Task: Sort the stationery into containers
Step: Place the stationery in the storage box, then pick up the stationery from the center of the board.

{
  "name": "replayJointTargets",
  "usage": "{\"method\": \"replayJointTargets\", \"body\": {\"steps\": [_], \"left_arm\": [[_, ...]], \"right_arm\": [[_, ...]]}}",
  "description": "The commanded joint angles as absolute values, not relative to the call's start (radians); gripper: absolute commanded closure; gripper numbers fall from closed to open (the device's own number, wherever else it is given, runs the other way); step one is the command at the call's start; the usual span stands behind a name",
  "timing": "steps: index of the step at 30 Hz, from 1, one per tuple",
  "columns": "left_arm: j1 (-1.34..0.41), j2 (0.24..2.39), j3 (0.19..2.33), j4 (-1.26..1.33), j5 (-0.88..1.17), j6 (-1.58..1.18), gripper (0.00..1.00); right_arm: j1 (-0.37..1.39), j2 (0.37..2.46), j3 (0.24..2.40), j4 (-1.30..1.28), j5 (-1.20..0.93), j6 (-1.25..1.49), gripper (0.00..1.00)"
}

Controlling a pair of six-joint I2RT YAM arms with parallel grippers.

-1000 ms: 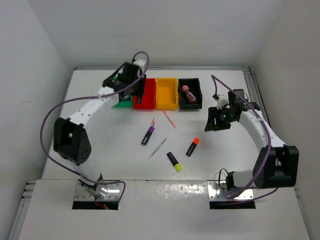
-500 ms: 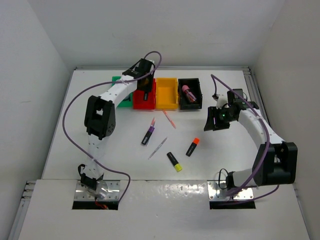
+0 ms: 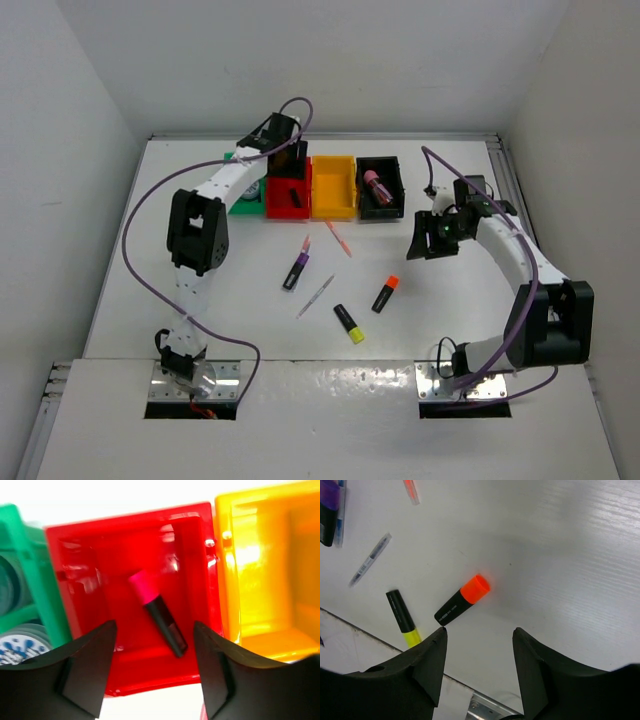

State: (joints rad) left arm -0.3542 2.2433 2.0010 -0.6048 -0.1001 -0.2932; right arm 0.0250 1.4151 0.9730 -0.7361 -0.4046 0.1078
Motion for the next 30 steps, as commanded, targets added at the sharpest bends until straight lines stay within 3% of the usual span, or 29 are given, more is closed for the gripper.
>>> {"method": "replayJointTargets", "body": {"steps": [1,6,12,15,22,30], "left_arm": [[-0.327,2.133,2.04,-0.6,-0.1,-0.276,0.3],[-0.333,1.981,1.898,-0.672,-0.054,-0.232,0.32],[-0.48,1.677,1.348,-0.603,-0.031,-0.196,0.35],[-0.564,1.637,1.223,-0.588,-0.023,-0.213,0.37],[-0.696,1.677,1.175,-0.572,-0.044,-0.238,0.4],[-0.703,1.743,1.183,-0.578,-0.115,-0.235,0.4]], "right_arm": [[0.038,1.405,1.006,-0.727,-0.42,0.133,0.45],[0.044,1.358,0.919,-0.72,-0.402,0.216,0.39],[0.046,1.27,0.74,-0.66,-0.358,0.507,0.3],[0.069,1.258,0.716,-0.667,-0.287,0.575,0.31],[0.192,1.31,0.742,-0.655,-0.216,0.649,0.31],[0.299,1.482,0.825,-0.641,-0.147,0.713,0.32]]}}
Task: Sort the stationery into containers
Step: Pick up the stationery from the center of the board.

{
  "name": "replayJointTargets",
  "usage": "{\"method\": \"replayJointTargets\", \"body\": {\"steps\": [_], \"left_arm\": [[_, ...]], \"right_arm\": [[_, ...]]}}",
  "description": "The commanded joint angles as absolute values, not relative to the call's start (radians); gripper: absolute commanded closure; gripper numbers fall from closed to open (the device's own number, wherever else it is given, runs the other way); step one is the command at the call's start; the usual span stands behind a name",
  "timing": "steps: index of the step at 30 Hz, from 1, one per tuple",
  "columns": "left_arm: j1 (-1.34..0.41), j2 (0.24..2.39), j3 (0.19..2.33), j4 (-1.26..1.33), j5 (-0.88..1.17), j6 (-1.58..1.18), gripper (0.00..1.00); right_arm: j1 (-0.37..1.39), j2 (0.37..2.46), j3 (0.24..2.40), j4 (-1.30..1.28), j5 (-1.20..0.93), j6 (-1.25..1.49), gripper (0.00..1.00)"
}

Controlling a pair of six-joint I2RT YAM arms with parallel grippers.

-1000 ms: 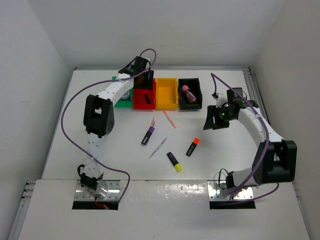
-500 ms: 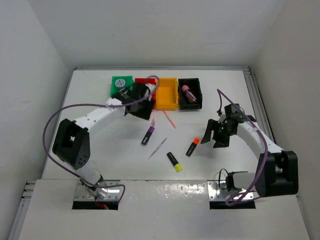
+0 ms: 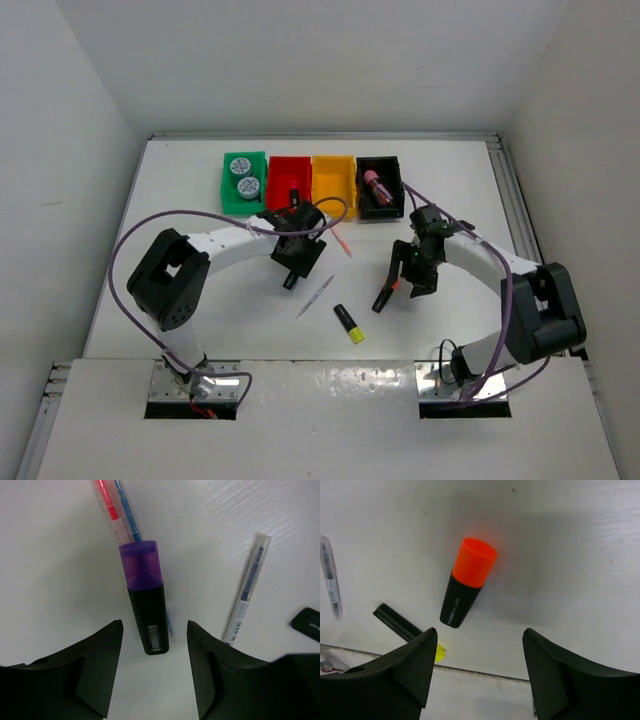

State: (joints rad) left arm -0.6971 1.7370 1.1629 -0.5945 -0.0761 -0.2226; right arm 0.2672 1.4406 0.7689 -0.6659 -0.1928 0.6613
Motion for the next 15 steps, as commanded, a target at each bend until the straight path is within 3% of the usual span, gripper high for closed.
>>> {"method": "replayJointTargets", "body": {"steps": [1,15], "left_arm": [[-0.701,1.744,1.183,-0.578,-0.123,-0.233,0.4],[-0.609,1.809,1.212,-0.572,-0.023,-0.192,0.55]], "right_arm": [[0.319,1.495,0.83,-0.64,-0.141,0.718,0.32],[0.391,1.73,0.963,-0.663,-0.104,0.765,0.38]]}}
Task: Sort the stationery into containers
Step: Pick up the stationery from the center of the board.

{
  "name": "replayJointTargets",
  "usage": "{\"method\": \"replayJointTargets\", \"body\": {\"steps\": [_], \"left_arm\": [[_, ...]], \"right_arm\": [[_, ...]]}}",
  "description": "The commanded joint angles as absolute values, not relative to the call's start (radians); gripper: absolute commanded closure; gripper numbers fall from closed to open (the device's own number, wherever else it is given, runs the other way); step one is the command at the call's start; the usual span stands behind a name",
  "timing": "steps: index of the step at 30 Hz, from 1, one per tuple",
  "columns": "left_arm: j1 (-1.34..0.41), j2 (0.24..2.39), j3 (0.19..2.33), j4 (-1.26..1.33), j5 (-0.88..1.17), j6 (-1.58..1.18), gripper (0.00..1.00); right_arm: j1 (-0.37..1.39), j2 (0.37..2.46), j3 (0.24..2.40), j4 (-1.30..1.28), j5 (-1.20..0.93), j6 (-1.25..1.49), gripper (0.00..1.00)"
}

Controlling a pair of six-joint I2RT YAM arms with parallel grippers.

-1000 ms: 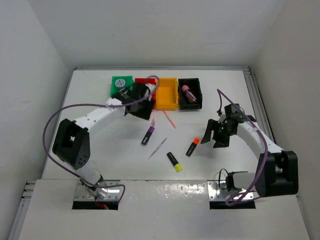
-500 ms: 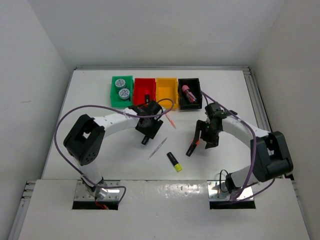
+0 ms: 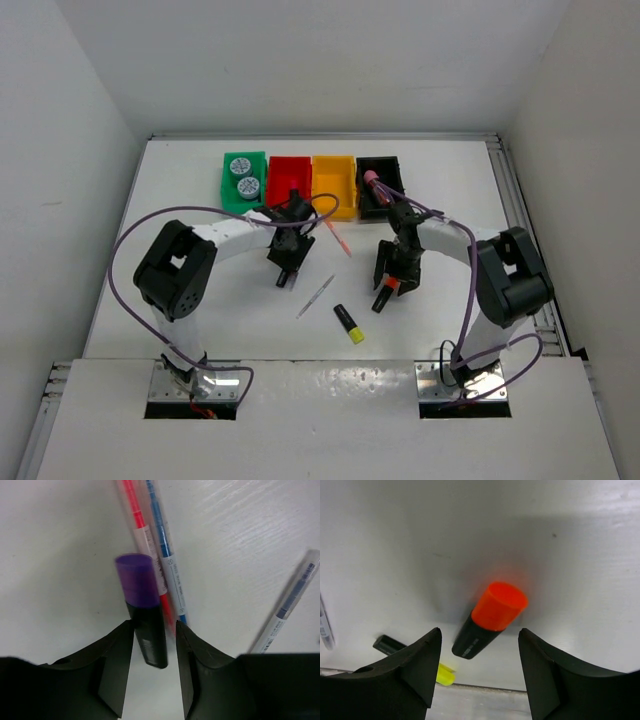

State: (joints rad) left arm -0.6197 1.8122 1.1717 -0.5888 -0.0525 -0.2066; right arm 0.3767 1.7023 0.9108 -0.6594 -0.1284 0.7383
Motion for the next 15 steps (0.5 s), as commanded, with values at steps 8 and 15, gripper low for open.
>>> {"method": "replayJointTargets", "body": {"steps": [8,15], "left_arm": [[-0.597,1.812,1.206,-0.566,-0.005,-0.179,0.63],[-0.563,1.795,1.169,-0.56,-0.02,-0.19,0.66]], "right_arm": [[0.413,1.779,0.968,-0.657,-0.101,0.772,0.47],[0.413,1.795,0.974,-0.661,-0.083,0.769,0.67]]}}
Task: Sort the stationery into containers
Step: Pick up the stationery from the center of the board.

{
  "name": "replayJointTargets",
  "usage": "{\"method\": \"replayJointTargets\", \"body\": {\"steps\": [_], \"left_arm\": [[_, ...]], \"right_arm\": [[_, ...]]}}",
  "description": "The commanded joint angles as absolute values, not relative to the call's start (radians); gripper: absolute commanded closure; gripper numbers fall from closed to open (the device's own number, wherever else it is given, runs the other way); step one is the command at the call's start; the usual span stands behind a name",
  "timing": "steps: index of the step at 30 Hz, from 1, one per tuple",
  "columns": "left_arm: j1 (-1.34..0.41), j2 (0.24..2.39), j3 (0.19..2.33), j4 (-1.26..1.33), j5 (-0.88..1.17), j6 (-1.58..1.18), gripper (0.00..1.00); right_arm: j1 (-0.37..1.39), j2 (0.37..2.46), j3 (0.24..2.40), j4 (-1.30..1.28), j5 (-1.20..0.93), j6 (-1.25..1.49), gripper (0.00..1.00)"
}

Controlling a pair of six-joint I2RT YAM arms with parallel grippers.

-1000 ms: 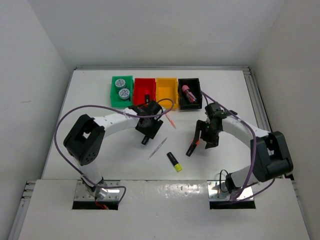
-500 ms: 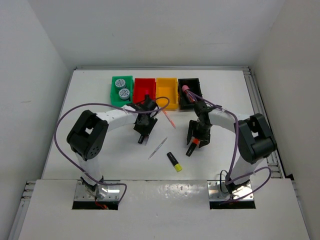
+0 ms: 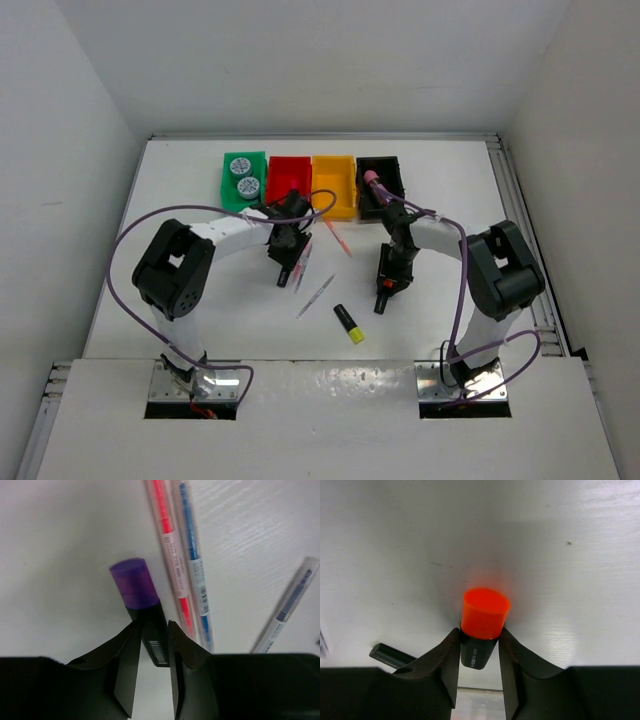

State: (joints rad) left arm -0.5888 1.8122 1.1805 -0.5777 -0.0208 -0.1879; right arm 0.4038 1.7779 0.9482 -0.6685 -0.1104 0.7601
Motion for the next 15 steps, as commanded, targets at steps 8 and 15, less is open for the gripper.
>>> {"method": "replayJointTargets", "body": {"steps": [8,15], "left_arm": [[-0.534,1.775,1.157,-0.569,-0.046,-0.181,0.6],[-0.535,1.815,1.161,-0.557,-0.038,-0.184,0.58]], "right_arm": [[0.425,1.807,0.974,-0.666,-0.061,0.764,0.73],[0.425,1.752,0.971,-0.663,-0.046,0.709,0.94]]}}
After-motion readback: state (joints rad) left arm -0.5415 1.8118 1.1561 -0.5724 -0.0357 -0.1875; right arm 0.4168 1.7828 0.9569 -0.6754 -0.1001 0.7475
